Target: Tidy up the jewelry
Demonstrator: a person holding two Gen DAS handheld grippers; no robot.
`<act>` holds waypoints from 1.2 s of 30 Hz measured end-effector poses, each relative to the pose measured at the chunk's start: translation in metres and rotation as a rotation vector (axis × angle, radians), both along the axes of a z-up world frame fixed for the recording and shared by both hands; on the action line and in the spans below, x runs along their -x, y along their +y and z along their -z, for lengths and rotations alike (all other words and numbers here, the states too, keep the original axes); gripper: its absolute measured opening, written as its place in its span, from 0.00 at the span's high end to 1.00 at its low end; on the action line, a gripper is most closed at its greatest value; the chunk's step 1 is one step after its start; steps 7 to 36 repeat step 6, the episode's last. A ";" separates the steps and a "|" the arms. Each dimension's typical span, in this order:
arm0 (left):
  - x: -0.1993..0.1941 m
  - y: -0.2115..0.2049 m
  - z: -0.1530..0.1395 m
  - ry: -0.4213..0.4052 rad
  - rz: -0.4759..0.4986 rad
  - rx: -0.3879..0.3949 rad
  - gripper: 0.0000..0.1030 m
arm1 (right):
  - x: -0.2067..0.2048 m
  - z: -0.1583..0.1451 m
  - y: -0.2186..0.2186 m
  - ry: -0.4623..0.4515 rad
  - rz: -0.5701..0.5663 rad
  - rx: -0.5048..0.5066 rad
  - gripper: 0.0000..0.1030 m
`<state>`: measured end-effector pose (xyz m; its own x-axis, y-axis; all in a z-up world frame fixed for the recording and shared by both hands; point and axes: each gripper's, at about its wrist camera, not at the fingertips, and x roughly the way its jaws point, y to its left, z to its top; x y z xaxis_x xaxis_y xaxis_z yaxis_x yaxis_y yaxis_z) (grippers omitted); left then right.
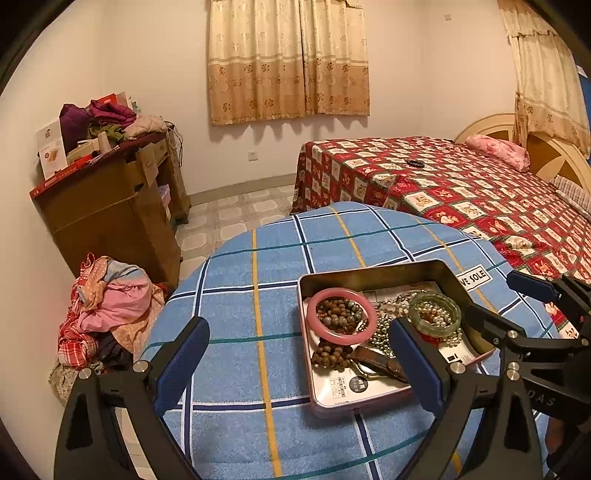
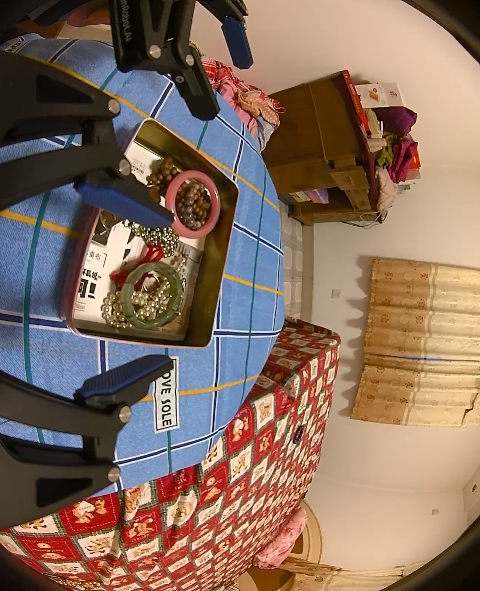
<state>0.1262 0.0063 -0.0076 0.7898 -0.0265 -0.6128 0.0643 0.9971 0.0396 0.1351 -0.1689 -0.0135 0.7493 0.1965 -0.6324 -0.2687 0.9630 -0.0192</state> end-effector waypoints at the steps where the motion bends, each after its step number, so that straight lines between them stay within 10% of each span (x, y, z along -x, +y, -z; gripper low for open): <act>1: -0.001 0.000 0.000 -0.001 0.002 0.004 0.05 | 0.000 0.000 0.000 0.001 0.001 0.000 0.29; 36: 0.000 -0.001 0.000 -0.009 0.029 0.017 0.05 | 0.000 0.000 -0.001 0.002 0.004 0.003 0.29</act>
